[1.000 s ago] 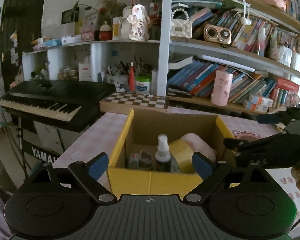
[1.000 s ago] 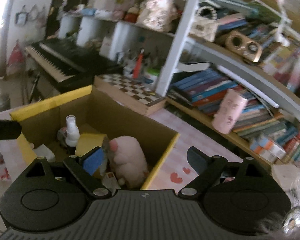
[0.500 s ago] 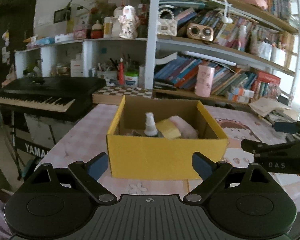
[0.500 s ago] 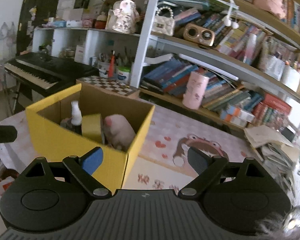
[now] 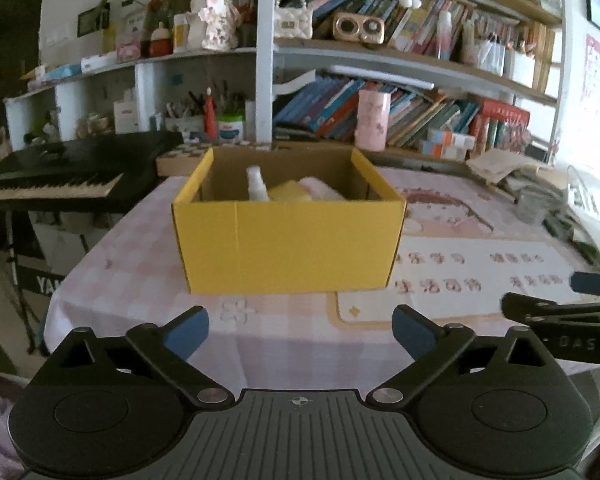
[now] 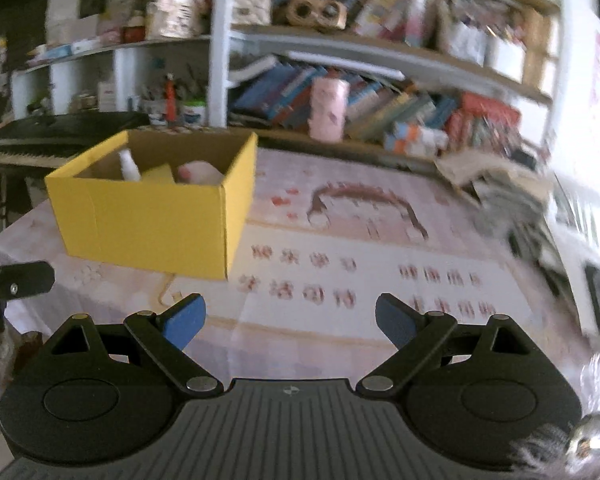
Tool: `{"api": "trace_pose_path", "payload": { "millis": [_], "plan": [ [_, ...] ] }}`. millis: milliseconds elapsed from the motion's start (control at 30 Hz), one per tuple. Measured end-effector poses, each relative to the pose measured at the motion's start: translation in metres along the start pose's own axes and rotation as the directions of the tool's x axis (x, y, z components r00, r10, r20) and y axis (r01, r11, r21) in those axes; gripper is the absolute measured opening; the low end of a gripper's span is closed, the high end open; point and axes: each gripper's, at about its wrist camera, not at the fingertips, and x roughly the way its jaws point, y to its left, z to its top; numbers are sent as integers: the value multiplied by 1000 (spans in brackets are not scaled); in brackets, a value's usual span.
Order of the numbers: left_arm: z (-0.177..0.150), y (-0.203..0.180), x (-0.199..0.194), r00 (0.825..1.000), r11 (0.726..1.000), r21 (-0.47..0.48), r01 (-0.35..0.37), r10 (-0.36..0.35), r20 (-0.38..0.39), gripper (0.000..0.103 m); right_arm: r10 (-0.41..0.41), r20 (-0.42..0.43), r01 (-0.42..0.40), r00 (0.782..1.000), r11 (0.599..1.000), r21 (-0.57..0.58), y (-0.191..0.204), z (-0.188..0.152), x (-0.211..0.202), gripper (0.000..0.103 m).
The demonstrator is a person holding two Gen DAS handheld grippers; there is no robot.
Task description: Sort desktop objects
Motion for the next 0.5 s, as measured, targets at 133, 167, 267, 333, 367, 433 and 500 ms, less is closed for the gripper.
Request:
{"api": "trace_pose_path", "payload": {
  "millis": [133, 167, 267, 333, 367, 433, 500],
  "plan": [
    [-7, -4, 2, 999, 1000, 10, 7, -7, -36, 101, -17, -43, 19, 999, 998, 57, -9, -10, -3, 92],
    [-8, -5, 2, 999, 1000, 8, 6, -5, -43, 101, -20, -53, 24, 998, 997, 70, -11, -12, -4, 92],
    [-11, -8, 3, 998, 1000, 4, 13, -13, -61, 101, -28, -74, 35, 997, 994, 99, -15, -19, -7, 92],
    [-12, -10, 4, 997, 1000, 8, 14, -13, -71, 101, -23, -84, 32, 996, 993, 111, -15, -21, -8, 92],
    [-13, -11, 5, 997, 1000, 11, 13, -12, -76, 101, -23, -84, 32, 996, 994, 108, -15, -23, -9, 92],
    [-15, -13, 7, 996, 1000, 11, 14, -13, -93, 102, -21, -82, 29, 996, 995, 96, -15, -23, -9, 94],
    [-17, -14, 10, 994, 1000, 12, 17, -15, -113, 102, -13, -83, 20, 996, 995, 93, -14, -23, -8, 95]
  ]
}}
